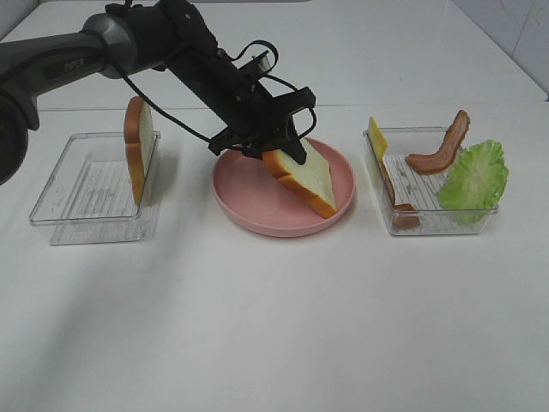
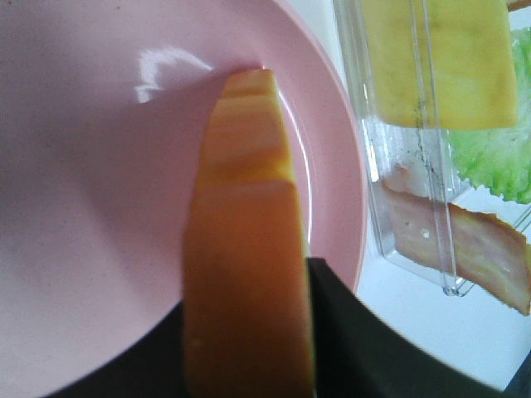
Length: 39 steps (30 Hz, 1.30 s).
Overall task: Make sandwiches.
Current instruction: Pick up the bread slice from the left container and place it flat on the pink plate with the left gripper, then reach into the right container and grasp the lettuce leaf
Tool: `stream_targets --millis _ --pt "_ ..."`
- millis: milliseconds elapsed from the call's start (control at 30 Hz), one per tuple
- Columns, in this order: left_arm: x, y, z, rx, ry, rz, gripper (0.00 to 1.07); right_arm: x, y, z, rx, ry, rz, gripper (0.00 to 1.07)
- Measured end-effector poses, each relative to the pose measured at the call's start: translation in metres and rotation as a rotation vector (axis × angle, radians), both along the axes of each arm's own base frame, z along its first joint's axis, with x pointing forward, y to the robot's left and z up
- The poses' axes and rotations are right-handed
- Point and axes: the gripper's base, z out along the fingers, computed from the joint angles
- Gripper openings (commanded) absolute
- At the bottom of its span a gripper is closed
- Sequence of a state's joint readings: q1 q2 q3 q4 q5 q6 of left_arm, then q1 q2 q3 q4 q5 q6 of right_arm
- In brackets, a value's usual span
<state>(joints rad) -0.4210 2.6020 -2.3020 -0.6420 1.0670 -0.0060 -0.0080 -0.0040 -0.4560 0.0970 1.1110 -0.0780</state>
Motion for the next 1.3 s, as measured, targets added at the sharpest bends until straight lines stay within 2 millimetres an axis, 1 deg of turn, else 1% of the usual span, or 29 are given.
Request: stream_targets --millis 33,67,100,133,167,200,233,267,300,333,367,400,467,500,533,567,633,733,800,833,900,967,1067,1133,1167,1200,1233,1267,1300 --pt "0.002 0.001 0.001 0.015 -0.017 -0.007 0.63 0.0 0.0 0.0 0.0 0.0 0.0 0.83" --pt "0.002 0.001 0.001 0.015 -0.017 -0.007 0.63 0.0 0.0 0.0 0.0 0.0 0.0 0.83" --pt "0.003 0.001 0.004 0.027 -0.02 -0.004 0.7 0.0 0.0 0.0 0.0 0.0 0.0 0.83" --pt "0.004 0.001 0.007 0.03 -0.023 0.0 0.8 0.0 0.0 0.0 0.0 0.0 0.0 0.83" --pt "0.004 0.001 0.007 0.03 -0.023 0.0 0.8 0.0 0.0 0.0 0.0 0.0 0.0 0.83" --pt "0.005 0.002 0.015 0.047 -0.024 0.005 0.87 0.0 0.0 0.0 0.0 0.0 0.0 0.83" --pt "0.005 0.002 0.015 0.047 -0.024 0.005 0.87 0.0 0.0 0.0 0.0 0.0 0.0 0.83" --pt "0.004 0.003 0.023 0.079 -0.025 0.002 0.94 0.0 0.0 0.0 0.0 0.0 0.0 0.83" --pt "0.004 0.004 0.025 0.097 -0.026 0.003 0.97 0.0 0.0 0.0 0.0 0.0 0.0 0.83" --pt "0.004 0.004 0.025 0.097 -0.026 0.003 0.97 0.0 0.0 0.0 0.0 0.0 0.0 0.83" --pt "0.004 0.005 0.032 0.147 -0.051 0.002 1.0 0.0 0.0 0.0 0.0 0.0 0.0 0.83" --pt "0.004 0.005 0.032 0.147 -0.051 0.002 1.0 0.0 0.0 0.0 0.0 0.0 0.0 0.83" --pt "0.007 0.005 0.044 0.205 -0.128 0.006 1.0 0.0 0.0 0.0 0.0 0.0 0.0 0.83" --pt "0.007 0.005 0.044 0.205 -0.128 0.006 1.0 0.0 0.0 0.0 0.0 0.0 0.0 0.83" --pt "0.008 0.003 0.054 0.228 -0.176 0.007 1.0 0.0 0.0 0.0 0.0 0.0 0.0 0.83" --pt "0.008 0.003 0.054 0.228 -0.176 0.007 1.0 0.0 0.0 0.0 0.0 0.0 0.0 0.83" --pt "0.004 -0.007 0.074 0.245 -0.26 -0.007 1.0 0.0 0.0 0.0 0.0 0.0 0.0 0.83" --pt "0.002 -0.01 0.081 0.246 -0.283 -0.01 1.0 0.0 0.0 0.0 0.0 0.0 0.0 0.83" --pt "-0.005 -0.011 0.11 0.299 -0.382 -0.017 1.0 0.0 0.0 0.0 0.0 0.0 0.0 0.83" --pt "-0.005 -0.011 0.11 0.299 -0.382 -0.017 1.0 0.0 0.0 0.0 0.0 0.0 0.0 0.83" --pt "-0.006 -0.009 0.119 0.309 -0.406 -0.016 1.0 0.0 0.0 0.0 0.0 0.0 0.0 0.83" --pt "-0.012 0.001 0.156 0.337 -0.503 -0.008 1.0 0.0 0.0 0.0 0.0 0.0 0.0 0.83" --pt "-0.013 0.005 0.164 0.342 -0.523 -0.006 1.0 0.0 0.0 0.0 0.0 0.0 0.0 0.83" --pt "-0.014 0.033 0.199 0.356 -0.59 0.021 1.0 0.0 0.0 0.0 0.0 0.0 0.0 0.83" --pt "-0.014 0.033 0.199 0.356 -0.59 0.021 1.0 0.0 0.0 0.0 0.0 0.0 0.0 0.83" --pt "-0.014 0.042 0.206 0.358 -0.596 0.035 1.0 0.0 0.0 0.0 0.0 0.0 0.0 0.83" --pt "-0.011 0.069 0.213 0.388 -0.585 0.066 1.0 0.0 0.0 0.0 0.0 0.0 0.0 0.83" --pt "-0.011 0.069 0.213 0.388 -0.585 0.066 1.0 0.0 0.0 0.0 0.0 0.0 0.0 0.83" --pt "-0.008 0.085 0.212 0.412 -0.57 0.084 1.0 0.0 0.0 0.0 0.0 0.0 0.0 0.83"
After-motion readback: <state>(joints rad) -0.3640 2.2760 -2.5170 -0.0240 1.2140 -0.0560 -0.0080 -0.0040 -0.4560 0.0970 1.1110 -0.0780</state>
